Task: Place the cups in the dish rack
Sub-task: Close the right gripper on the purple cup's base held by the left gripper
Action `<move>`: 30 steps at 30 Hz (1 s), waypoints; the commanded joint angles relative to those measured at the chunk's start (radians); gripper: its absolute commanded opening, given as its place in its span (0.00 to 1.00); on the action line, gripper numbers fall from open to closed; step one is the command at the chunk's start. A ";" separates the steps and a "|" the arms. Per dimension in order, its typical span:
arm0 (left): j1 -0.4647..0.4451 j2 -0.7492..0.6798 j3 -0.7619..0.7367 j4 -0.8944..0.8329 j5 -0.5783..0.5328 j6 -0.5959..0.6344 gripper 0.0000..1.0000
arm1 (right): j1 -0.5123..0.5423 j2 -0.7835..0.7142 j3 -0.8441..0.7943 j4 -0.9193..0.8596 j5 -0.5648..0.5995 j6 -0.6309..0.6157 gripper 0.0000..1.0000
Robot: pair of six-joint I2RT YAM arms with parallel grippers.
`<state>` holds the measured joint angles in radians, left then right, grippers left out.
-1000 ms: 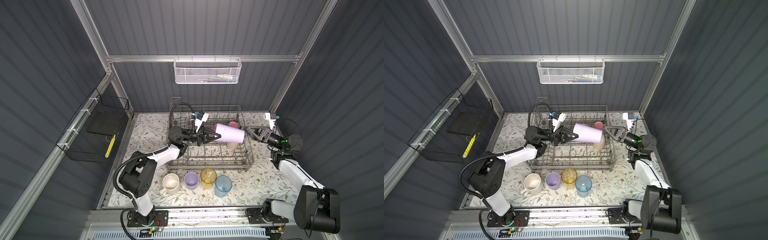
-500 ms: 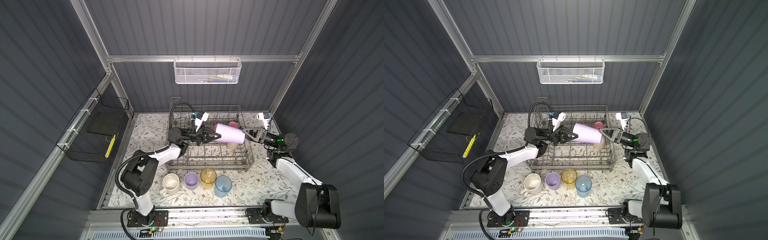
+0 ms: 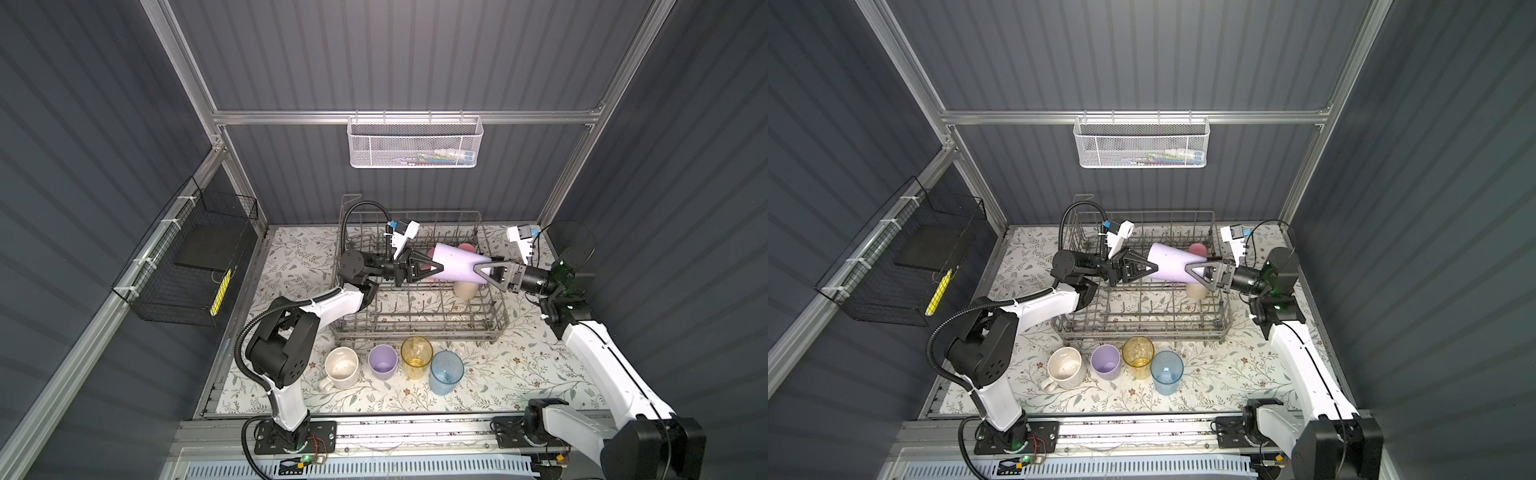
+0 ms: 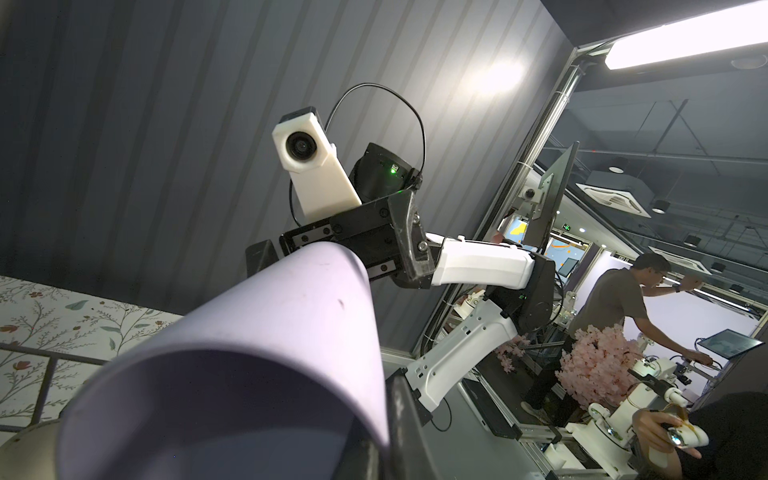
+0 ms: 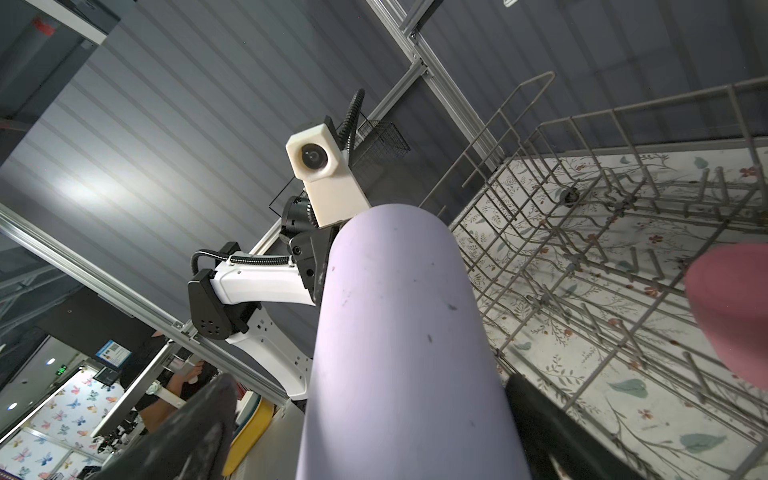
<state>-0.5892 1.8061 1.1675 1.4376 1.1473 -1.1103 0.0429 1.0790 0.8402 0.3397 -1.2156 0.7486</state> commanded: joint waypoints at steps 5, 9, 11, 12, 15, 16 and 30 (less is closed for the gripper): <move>0.006 0.031 0.047 0.053 0.004 -0.022 0.00 | 0.039 0.015 0.031 -0.136 0.036 -0.109 0.97; 0.006 0.035 0.049 0.052 0.011 -0.023 0.00 | 0.045 0.028 0.039 -0.124 0.066 -0.097 0.96; 0.006 0.038 0.050 0.050 0.014 -0.026 0.00 | 0.045 0.031 0.041 -0.110 0.068 -0.085 0.94; 0.005 0.039 0.049 0.051 0.014 -0.026 0.00 | 0.045 0.032 0.041 -0.100 0.069 -0.079 0.93; 0.005 0.040 0.050 0.053 0.014 -0.026 0.00 | 0.046 0.033 0.043 -0.089 0.077 -0.068 0.91; 0.005 0.040 0.052 0.054 0.014 -0.026 0.00 | 0.046 0.033 0.041 -0.084 0.083 -0.064 0.90; 0.005 0.044 0.067 0.046 0.026 -0.031 0.04 | 0.052 0.059 0.031 -0.008 0.093 -0.005 0.56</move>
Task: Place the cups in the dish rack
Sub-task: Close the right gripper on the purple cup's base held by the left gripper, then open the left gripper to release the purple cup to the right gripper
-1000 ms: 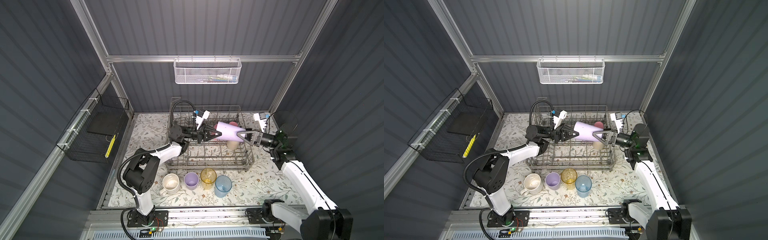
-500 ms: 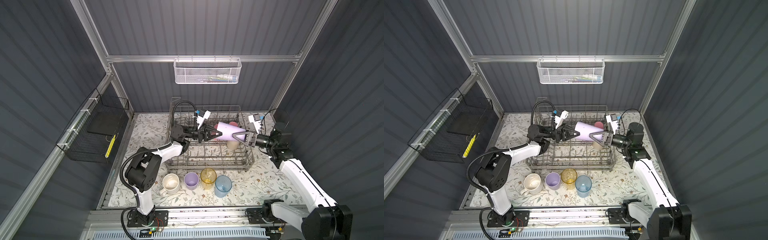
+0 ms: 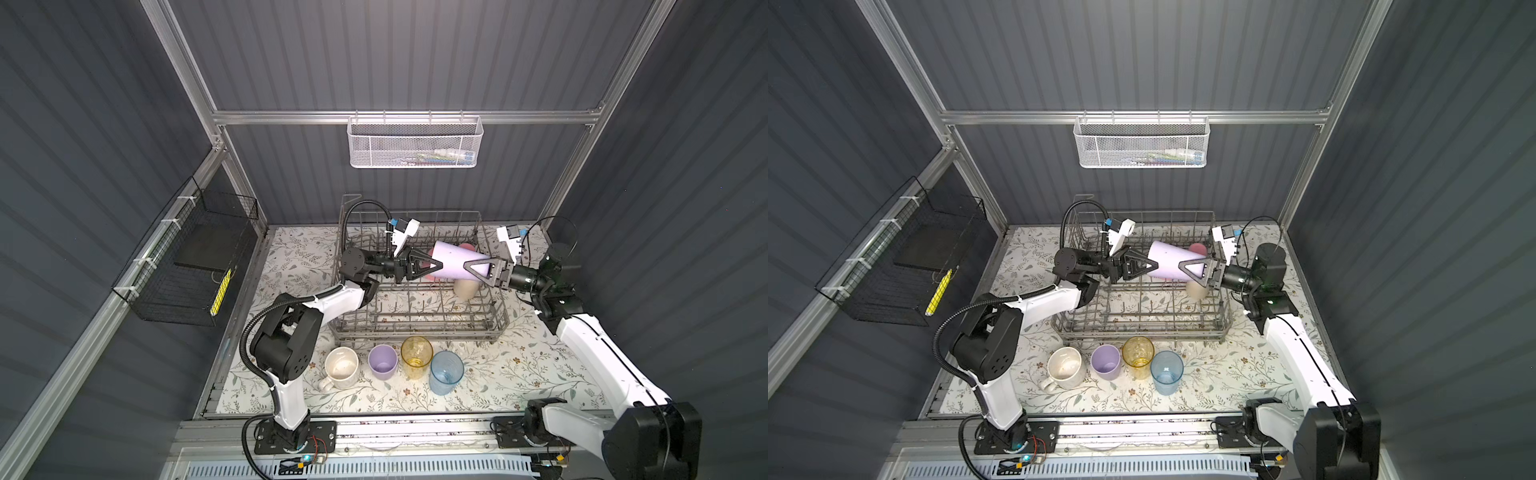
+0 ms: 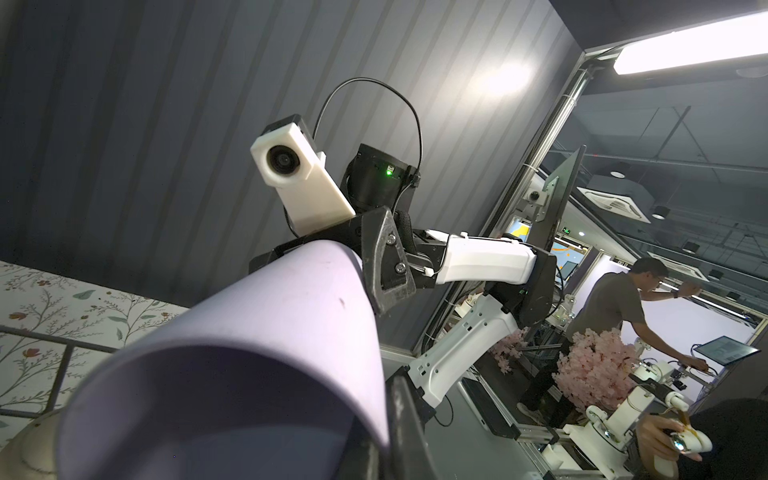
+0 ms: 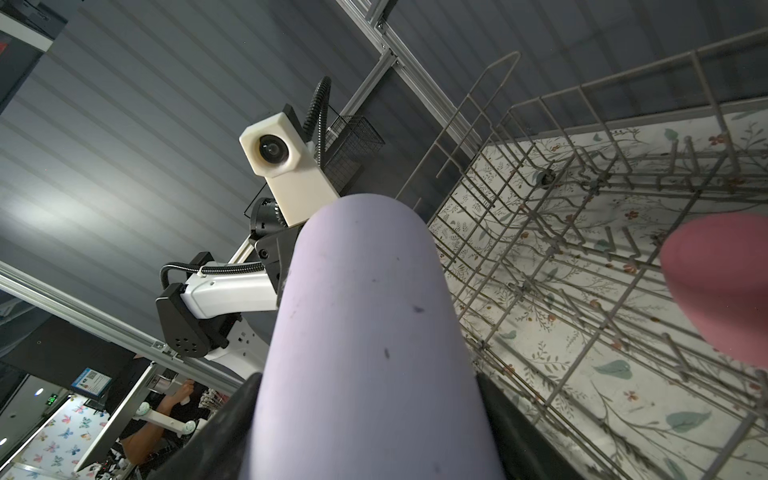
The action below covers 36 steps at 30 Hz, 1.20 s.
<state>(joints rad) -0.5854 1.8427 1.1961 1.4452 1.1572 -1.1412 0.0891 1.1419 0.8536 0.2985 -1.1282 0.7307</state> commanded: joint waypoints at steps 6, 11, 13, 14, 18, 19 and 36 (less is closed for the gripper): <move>0.001 0.005 0.058 0.037 0.028 -0.008 0.20 | 0.003 -0.017 0.018 0.019 0.031 -0.001 0.46; 0.001 -0.005 0.068 0.010 0.026 0.015 0.29 | -0.015 -0.061 0.024 -0.024 0.050 -0.027 0.45; 0.001 -0.016 0.068 -0.029 0.022 0.045 0.33 | -0.032 -0.071 0.021 -0.029 0.054 -0.025 0.45; 0.001 -0.018 0.069 -0.044 0.021 0.058 0.34 | -0.038 -0.075 0.020 -0.030 0.056 -0.023 0.45; 0.001 -0.033 0.078 -0.088 0.020 0.089 0.39 | -0.071 -0.092 0.015 -0.042 0.058 -0.020 0.45; 0.001 -0.037 0.081 -0.101 0.019 0.097 0.40 | -0.081 -0.096 0.015 -0.049 0.060 -0.021 0.44; 0.002 -0.374 0.097 -1.188 -0.233 0.953 0.47 | -0.081 -0.068 0.234 -0.647 0.353 -0.407 0.46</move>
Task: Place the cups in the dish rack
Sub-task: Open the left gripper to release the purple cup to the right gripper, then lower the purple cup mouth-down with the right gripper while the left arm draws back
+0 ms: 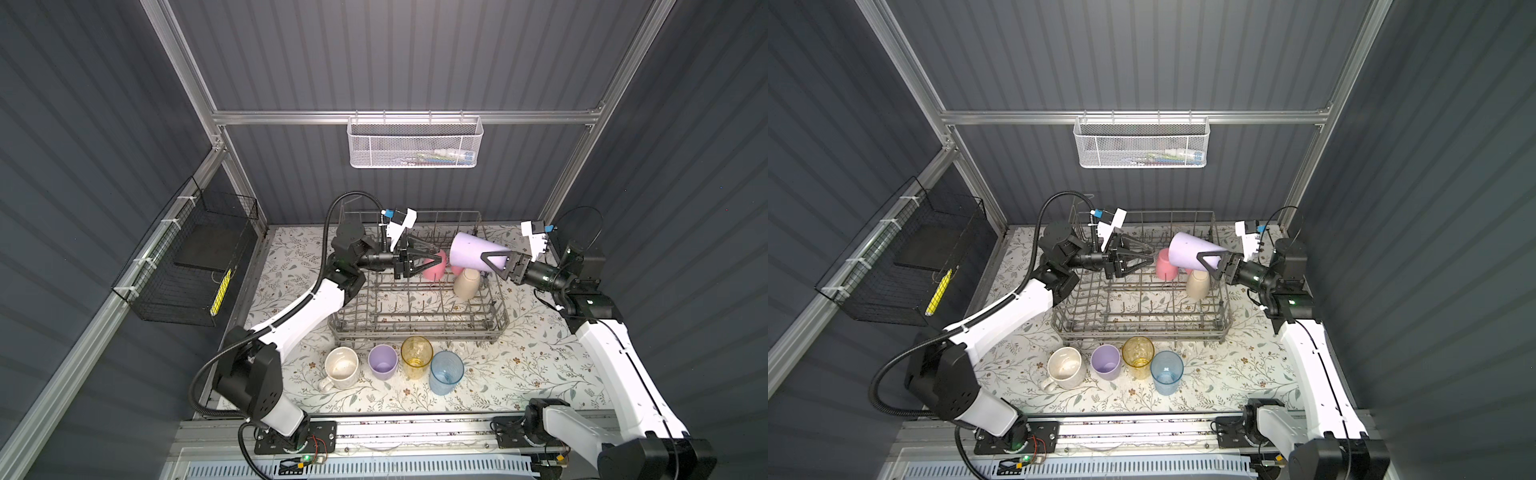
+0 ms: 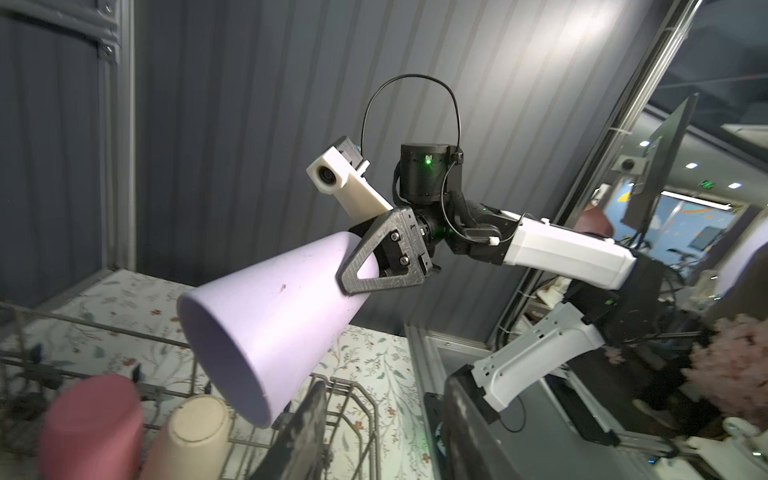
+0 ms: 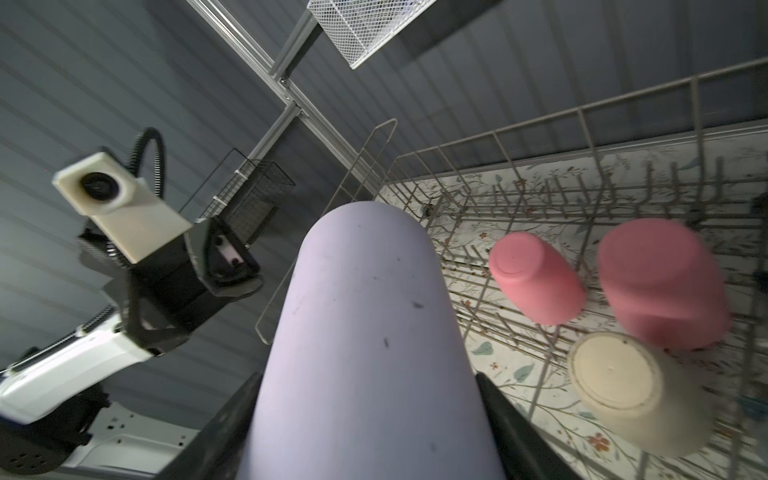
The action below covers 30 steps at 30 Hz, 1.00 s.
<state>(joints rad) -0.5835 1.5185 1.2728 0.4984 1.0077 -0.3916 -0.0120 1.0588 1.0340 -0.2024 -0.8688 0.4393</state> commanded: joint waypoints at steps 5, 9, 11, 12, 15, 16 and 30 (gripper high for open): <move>0.001 -0.159 -0.030 -0.325 -0.253 0.265 0.49 | 0.095 0.096 0.144 -0.267 0.217 -0.192 0.47; 0.001 -0.248 -0.092 -0.335 -0.440 0.263 0.50 | 0.147 0.158 0.213 -0.331 0.309 -0.229 0.47; 0.001 -0.285 -0.119 -0.340 -0.502 0.261 0.51 | 0.172 0.194 0.254 -0.370 0.356 -0.247 0.47; 0.001 -0.301 -0.130 -0.342 -0.521 0.261 0.52 | 0.184 0.214 0.274 -0.386 0.377 -0.256 0.47; 0.001 -0.340 -0.166 -0.343 -0.579 0.254 0.63 | 0.218 0.265 0.324 -0.421 0.415 -0.273 0.48; 0.001 -0.352 -0.178 -0.343 -0.593 0.252 0.69 | 0.229 0.280 0.341 -0.431 0.427 -0.276 0.48; 0.001 -0.489 -0.309 -0.369 -0.652 0.268 0.88 | 0.354 0.532 0.578 -0.598 0.642 -0.349 0.48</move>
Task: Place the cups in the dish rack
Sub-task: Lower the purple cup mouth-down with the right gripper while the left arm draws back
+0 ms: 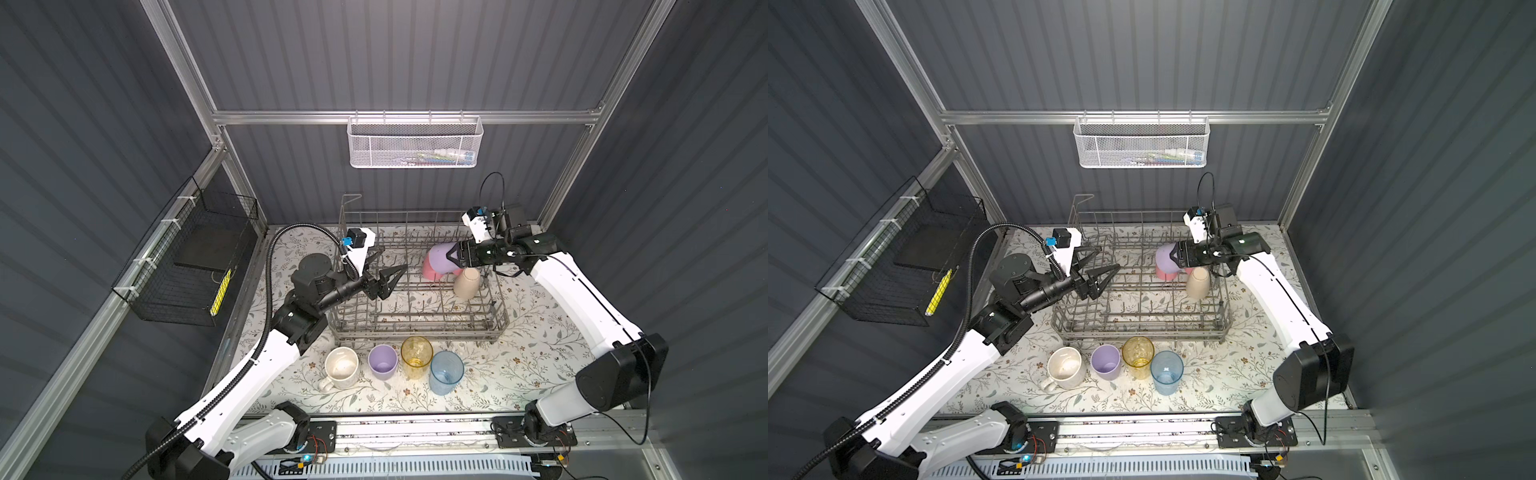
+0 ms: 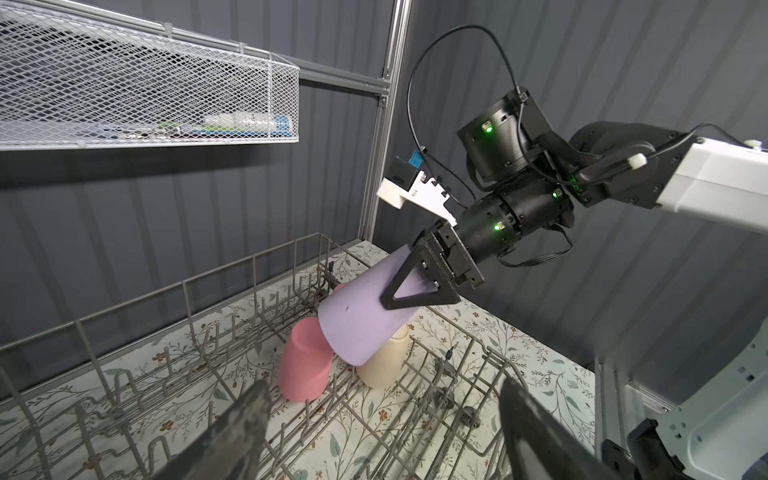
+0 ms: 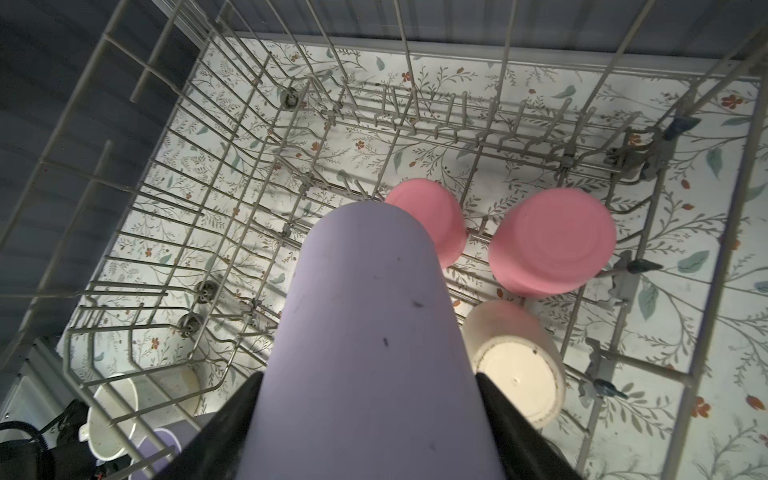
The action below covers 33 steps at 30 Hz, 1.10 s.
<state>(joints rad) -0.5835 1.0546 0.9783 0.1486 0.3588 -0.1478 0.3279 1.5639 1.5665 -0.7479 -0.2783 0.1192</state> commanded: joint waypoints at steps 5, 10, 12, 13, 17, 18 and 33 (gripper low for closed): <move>0.001 -0.026 -0.029 -0.026 0.005 0.028 0.91 | 0.054 0.105 0.131 -0.122 0.108 -0.060 0.48; 0.000 -0.034 -0.049 -0.014 0.005 0.026 0.91 | 0.078 0.145 0.167 -0.148 0.129 -0.069 0.48; 0.001 -0.033 -0.051 -0.015 0.006 0.027 0.91 | 0.084 0.155 0.173 -0.154 0.130 -0.070 0.48; 0.001 -0.033 -0.051 -0.017 0.006 0.029 0.91 | 0.085 0.157 0.174 -0.157 0.131 -0.069 0.48; 0.001 -0.024 -0.050 -0.014 0.011 0.030 0.92 | 0.094 0.169 0.172 -0.159 0.131 -0.069 0.48; 0.001 -0.022 -0.051 -0.012 0.011 0.030 0.91 | 0.094 0.173 0.172 -0.159 0.130 -0.069 0.47; 0.001 -0.013 -0.059 -0.004 0.029 0.033 0.91 | 0.112 0.247 0.237 -0.178 0.100 -0.073 0.47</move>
<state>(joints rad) -0.5835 1.0409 0.9344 0.1345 0.3679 -0.1371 0.4305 1.7939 1.7695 -0.9073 -0.1616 0.0589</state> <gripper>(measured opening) 0.914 0.705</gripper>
